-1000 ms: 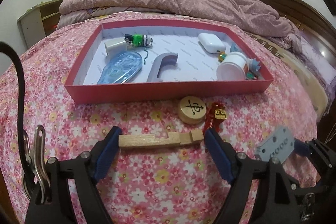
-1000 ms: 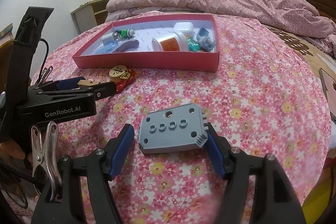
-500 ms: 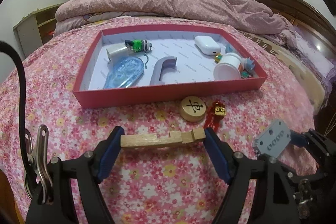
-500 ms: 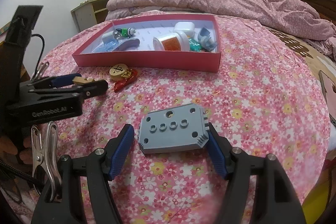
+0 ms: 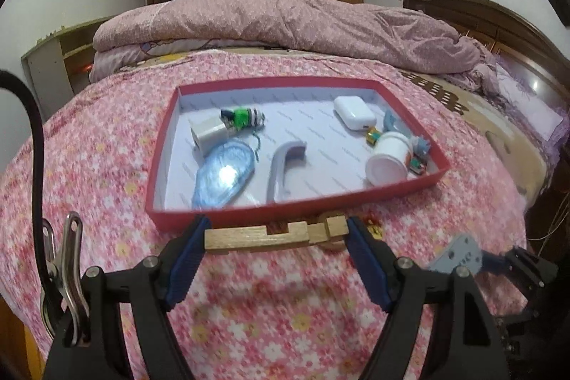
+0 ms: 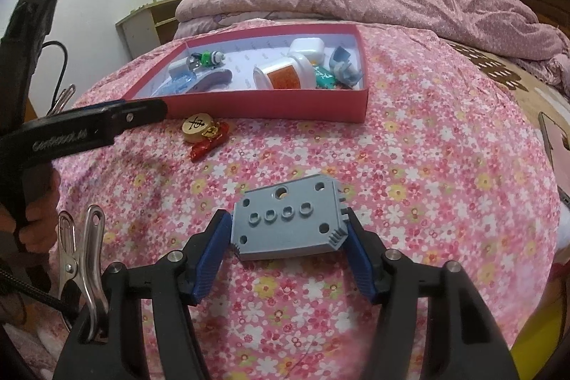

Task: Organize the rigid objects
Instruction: 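Carry the wooden stick and grey plate over the tray with both grippers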

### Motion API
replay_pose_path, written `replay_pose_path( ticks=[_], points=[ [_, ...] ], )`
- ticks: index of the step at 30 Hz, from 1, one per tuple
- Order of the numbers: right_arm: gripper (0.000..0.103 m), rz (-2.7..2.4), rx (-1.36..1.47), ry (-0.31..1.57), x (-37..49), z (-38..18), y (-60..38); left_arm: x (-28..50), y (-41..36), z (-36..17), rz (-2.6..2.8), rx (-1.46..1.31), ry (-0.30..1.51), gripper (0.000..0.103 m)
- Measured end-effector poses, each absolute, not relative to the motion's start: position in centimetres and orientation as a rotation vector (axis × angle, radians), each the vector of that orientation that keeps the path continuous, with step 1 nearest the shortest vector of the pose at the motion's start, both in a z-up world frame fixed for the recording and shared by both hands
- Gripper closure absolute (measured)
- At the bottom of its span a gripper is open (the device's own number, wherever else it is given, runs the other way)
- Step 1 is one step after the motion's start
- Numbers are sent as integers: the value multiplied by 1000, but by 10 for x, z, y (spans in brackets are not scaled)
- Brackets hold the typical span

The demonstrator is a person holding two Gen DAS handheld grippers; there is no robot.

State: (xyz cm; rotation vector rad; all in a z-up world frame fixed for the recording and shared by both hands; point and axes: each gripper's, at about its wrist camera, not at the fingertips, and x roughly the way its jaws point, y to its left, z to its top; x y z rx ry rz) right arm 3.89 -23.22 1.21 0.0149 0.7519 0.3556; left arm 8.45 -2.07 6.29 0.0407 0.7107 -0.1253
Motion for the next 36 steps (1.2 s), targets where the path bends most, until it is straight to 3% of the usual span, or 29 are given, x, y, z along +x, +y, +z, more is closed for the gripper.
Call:
replay_pose_path(
  ticks=[20,36],
  points=[
    [40,355,38,775,48,13,-230,149,-12,53,-69,13,744,22],
    [40,312,86,725,81,51,-242,146,-14,49,-54,41,729,22]
  ],
)
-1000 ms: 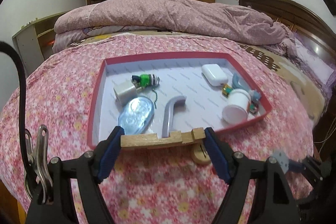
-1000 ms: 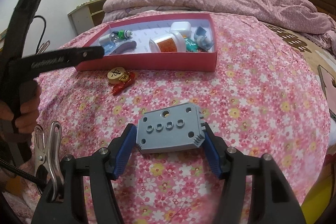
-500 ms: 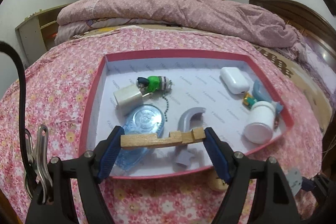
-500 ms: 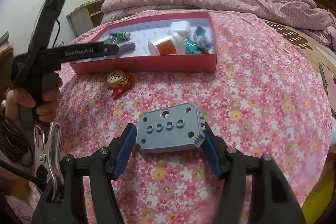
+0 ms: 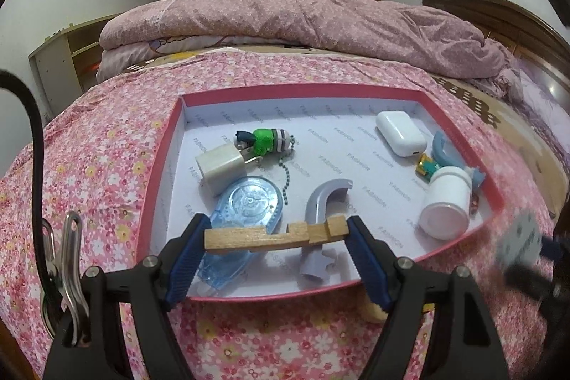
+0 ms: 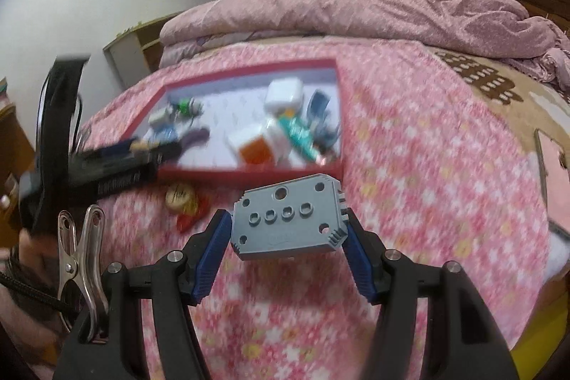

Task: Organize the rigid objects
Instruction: 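Carry the wooden stick and grey plate over the tray with both grippers, then open both grippers to release the stick and plate in the tray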

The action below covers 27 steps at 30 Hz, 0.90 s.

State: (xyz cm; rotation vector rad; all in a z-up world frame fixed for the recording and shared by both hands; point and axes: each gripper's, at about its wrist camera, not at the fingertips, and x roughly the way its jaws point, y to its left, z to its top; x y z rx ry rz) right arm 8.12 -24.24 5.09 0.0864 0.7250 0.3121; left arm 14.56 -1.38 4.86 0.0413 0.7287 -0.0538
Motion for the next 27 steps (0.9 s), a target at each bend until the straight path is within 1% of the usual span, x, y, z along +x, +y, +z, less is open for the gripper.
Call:
replay_pose_path(
  ticks=[8,16,27],
  points=[
    [40,346,159,676,123,78,-236,155,0,46,-29,-16,774,22],
    [40,355,167,694,161,74,-219,157,0,45,-32,5,777,23],
    [40,330,161,740,184,62,-209,159,-4,44,-62,9,772,22]
  ],
)
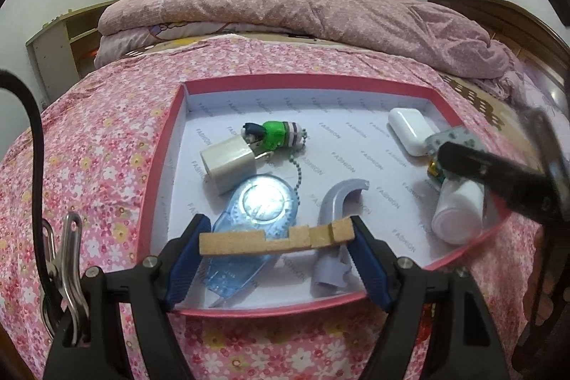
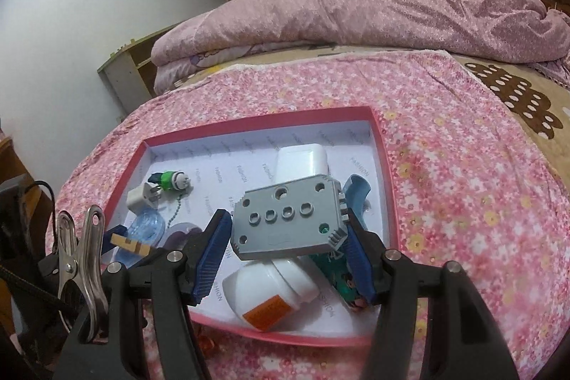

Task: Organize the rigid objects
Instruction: 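Open both grippers to release the stick and plate in the tray, then grasp the red figurine with right gripper while left grasps the round chess piece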

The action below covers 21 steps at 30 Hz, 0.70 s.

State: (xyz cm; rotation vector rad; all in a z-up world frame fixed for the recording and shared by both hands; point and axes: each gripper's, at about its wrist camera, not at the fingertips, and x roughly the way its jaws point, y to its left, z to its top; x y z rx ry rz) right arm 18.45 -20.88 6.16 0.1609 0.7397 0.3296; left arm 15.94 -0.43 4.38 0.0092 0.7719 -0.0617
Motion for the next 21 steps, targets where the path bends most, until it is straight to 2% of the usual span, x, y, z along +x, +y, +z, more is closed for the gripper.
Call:
replay_pose_path(
  ticks=[21],
  points=[
    [38,363,158,673,123,85,-203,127,3,67,-31,-19,732,22]
  ],
)
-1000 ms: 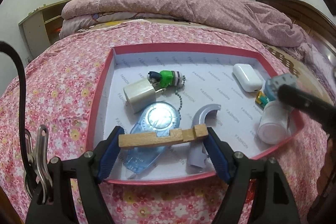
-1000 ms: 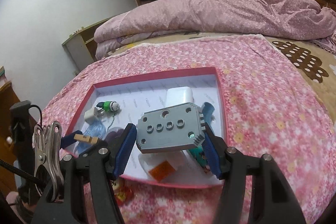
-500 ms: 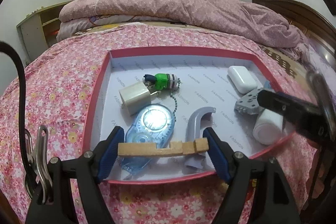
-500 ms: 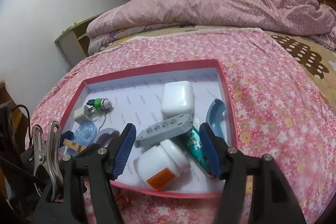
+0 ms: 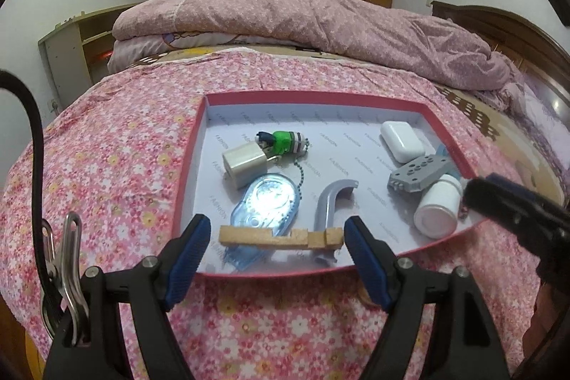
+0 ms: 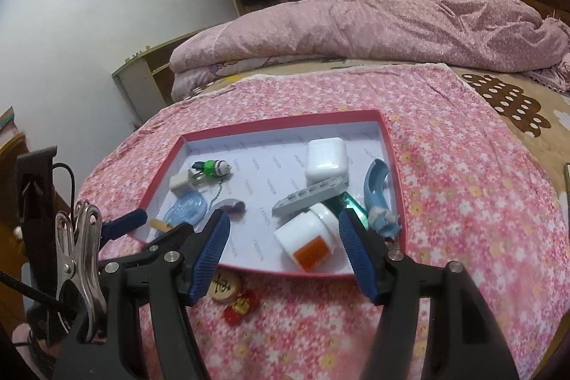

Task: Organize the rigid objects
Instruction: 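Grasp the red figurine with right gripper while left grasps the round chess piece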

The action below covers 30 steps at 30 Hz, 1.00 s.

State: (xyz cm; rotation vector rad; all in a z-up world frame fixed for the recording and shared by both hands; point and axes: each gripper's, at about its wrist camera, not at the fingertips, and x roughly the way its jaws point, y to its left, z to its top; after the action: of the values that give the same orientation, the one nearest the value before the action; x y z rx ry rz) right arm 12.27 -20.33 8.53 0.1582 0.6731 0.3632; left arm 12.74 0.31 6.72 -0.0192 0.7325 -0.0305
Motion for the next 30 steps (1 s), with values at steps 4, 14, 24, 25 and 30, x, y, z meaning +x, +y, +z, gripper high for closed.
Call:
replay_pose_path(
  ticks=[4,14,24,25,30],
  points=[
    [38,377,154,669,111,88,-203,118,8,73,-25,-23,723,22],
    [38,423,91,725,85,67,-193,87,23,76,-7,-1,723,22],
    [45,426,88,843,95,36,-175,73,41,51,35,-13,780,22],
    [47,429,80,848,96,35,-172,72,43,48,38,-16,785,22],
    [66,440,39,848,98,33,-157,71,51,43,39,-44,796,22]
  ],
)
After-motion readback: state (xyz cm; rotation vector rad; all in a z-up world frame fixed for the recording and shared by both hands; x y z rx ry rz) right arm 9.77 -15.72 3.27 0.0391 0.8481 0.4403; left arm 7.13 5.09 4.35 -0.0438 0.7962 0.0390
